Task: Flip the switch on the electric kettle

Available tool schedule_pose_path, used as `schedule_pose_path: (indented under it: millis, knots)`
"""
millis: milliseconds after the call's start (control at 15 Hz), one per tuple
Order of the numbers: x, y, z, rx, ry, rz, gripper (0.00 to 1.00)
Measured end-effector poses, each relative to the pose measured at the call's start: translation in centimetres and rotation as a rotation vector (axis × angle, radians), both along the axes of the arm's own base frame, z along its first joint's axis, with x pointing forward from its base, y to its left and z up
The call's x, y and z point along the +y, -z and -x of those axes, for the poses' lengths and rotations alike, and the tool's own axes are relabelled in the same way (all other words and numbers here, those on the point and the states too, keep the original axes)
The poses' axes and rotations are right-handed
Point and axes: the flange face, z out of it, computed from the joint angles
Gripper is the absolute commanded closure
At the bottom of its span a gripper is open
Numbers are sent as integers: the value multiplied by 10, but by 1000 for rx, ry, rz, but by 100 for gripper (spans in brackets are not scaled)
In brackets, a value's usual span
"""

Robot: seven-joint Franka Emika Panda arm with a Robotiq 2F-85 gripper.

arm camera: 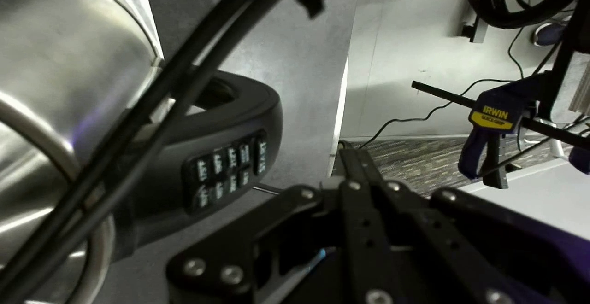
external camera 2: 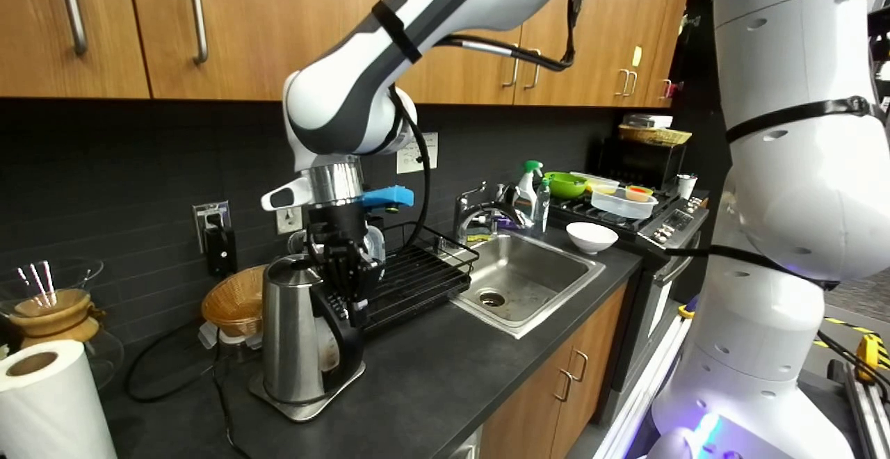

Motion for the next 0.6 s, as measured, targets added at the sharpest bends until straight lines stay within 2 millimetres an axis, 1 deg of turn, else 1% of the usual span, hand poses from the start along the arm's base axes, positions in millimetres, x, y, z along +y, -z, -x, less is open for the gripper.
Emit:
schedule_pose_path:
  millis: [200, 600]
  knots:
    - [-1, 5, -2, 8, 4, 0, 100]
    - [0, 3, -7, 1, 0, -1, 100]
